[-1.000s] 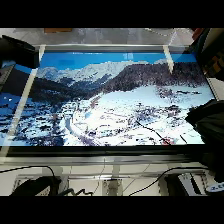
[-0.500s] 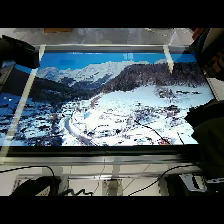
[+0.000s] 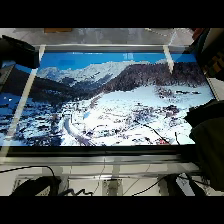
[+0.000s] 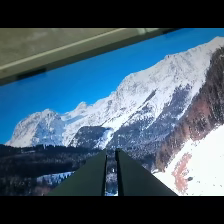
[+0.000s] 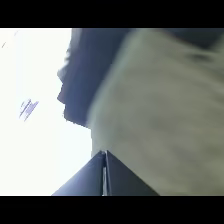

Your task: Fold the clothes and pants, and hang the long-sleeved shirts on hangers.

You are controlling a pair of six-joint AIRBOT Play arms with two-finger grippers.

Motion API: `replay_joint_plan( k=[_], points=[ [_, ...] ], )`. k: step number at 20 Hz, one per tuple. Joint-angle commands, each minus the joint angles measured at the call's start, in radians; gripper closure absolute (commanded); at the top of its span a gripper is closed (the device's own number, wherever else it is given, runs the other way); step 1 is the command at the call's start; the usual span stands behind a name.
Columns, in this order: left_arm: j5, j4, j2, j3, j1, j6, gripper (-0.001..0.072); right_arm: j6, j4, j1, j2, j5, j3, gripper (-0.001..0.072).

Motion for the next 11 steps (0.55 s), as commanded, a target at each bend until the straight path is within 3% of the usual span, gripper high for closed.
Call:
replay_joint_plan(
  k=[1, 6, 8, 11],
  points=[
    [0.000, 0.000, 0.000, 0.000, 0.001, 0.000, 0.0628, -0.098, -0.106, 0.291, -0.002, 0.024, -0.006, 0.0683],
    [0.000, 0.000, 0.000, 0.000, 0.001, 0.000, 0.0628, -0.099, -0.382, 0.607, -0.002, 0.061, -0.006, 0.0683],
    [0.000, 0.000, 0.000, 0.000, 0.001, 0.000, 0.0628, -0.099, -0.353, 0.666, -0.002, 0.047, -0.006, 0.0682],
    [0.000, 0.000, 0.000, 0.000, 0.001, 0.000, 0.0627, -0.099, -0.157, 0.696, -0.002, 0.042, -0.006, 0.0682]
  ],
)
